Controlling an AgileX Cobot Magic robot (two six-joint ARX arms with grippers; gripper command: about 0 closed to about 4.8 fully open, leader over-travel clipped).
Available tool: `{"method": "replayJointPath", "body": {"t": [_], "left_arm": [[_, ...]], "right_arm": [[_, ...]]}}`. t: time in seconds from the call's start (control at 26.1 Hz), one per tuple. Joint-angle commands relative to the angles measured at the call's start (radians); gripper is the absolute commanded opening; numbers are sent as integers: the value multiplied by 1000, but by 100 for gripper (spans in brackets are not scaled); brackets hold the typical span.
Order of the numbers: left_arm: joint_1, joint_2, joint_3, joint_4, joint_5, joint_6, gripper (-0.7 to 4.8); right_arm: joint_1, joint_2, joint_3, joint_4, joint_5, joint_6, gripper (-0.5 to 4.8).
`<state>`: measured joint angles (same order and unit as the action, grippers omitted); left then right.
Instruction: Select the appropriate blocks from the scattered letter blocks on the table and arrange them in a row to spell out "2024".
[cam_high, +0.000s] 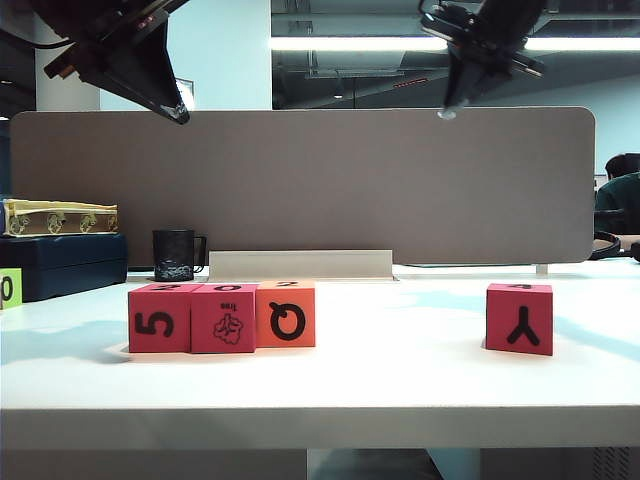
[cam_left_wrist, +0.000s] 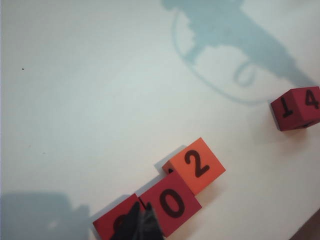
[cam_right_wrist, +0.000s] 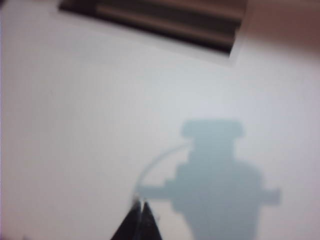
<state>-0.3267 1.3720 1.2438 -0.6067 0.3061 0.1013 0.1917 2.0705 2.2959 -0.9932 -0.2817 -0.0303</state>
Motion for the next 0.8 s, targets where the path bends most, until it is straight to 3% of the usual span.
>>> {"method": "replayJointPath", "body": {"t": [0.04, 0.19, 0.8], "left_arm": [[-1, -4, 3, -22, 1, 3, -6], [-1, -4, 3, -24, 1, 4, -6], [-2, 1, -1, 9, -17, 30, -6]], "right_arm": [[10, -5, 2, 130, 46, 26, -2], [11, -6, 2, 159, 77, 21, -2], [-29, -146, 2, -8, 101, -23, -1]]}}
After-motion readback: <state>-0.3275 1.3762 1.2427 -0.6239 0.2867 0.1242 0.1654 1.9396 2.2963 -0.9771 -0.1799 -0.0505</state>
